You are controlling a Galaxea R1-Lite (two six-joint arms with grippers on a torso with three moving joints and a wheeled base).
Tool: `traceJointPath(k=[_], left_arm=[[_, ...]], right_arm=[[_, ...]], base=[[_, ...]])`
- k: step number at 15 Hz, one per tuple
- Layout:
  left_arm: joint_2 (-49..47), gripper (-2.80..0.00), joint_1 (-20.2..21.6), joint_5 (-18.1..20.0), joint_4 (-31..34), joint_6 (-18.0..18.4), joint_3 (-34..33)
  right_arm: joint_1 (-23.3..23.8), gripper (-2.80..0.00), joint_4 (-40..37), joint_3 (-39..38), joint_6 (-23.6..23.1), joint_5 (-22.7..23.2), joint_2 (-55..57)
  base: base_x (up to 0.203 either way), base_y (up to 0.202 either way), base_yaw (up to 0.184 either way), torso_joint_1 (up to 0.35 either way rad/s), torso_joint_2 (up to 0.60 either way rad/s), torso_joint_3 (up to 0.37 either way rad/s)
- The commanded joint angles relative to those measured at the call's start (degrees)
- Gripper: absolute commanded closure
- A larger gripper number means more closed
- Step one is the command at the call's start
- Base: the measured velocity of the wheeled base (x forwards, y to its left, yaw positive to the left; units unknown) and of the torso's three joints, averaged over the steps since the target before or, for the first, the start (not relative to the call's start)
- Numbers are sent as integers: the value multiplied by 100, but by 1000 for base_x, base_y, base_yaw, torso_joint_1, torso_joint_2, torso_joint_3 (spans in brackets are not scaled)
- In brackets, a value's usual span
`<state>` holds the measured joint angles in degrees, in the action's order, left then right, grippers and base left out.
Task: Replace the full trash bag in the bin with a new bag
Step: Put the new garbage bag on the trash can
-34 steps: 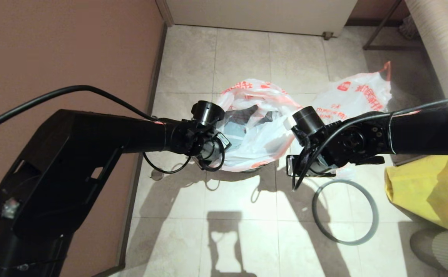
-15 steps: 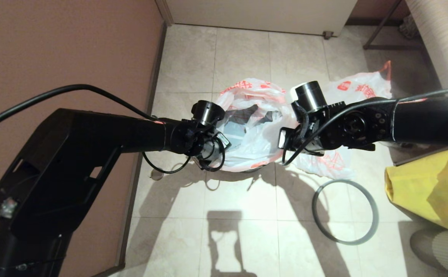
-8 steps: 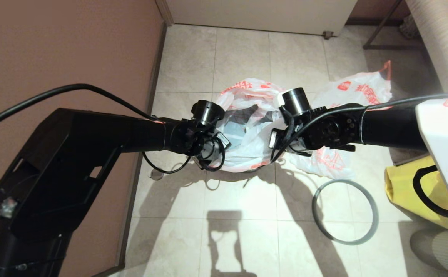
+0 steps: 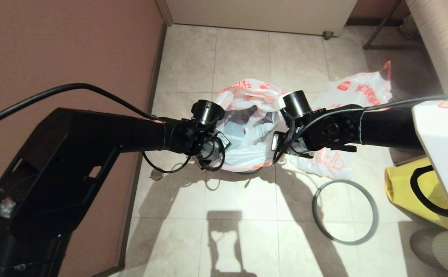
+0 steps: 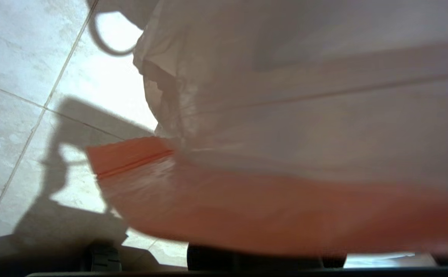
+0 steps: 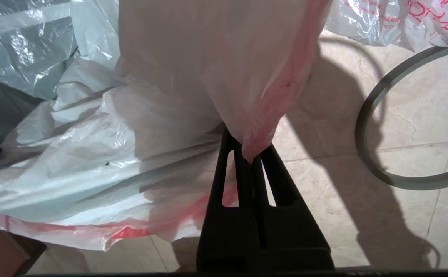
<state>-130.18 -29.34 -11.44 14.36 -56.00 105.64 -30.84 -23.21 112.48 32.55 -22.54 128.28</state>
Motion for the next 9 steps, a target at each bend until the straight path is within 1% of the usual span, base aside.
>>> traceJointPath(k=[1,4,6,8,9], left_arm=[[11,0,4,-12,5,-33,0],[28,0,59,-7,-9,-33,26],[19,0,104,-7,5,-33,79],[37,0,122,28,5,-33,79],[37,0,122,37,5,-33,88]], right_arm=[[-10,0,-110,-28,31,-13,-168],[-1,0,-283,-374,226,-22,-191],[-1,0,-281,-541,259,-15,-62],[25,0,-296,-510,210,-11,217],[67,0,-280,-456,95,-11,381]], base=[[0,0,0,0,0,0],[0,0,0,0,0,0],[0,0,0,0,0,0],[0,0,0,0,0,0],[0,0,0,0,0,0]])
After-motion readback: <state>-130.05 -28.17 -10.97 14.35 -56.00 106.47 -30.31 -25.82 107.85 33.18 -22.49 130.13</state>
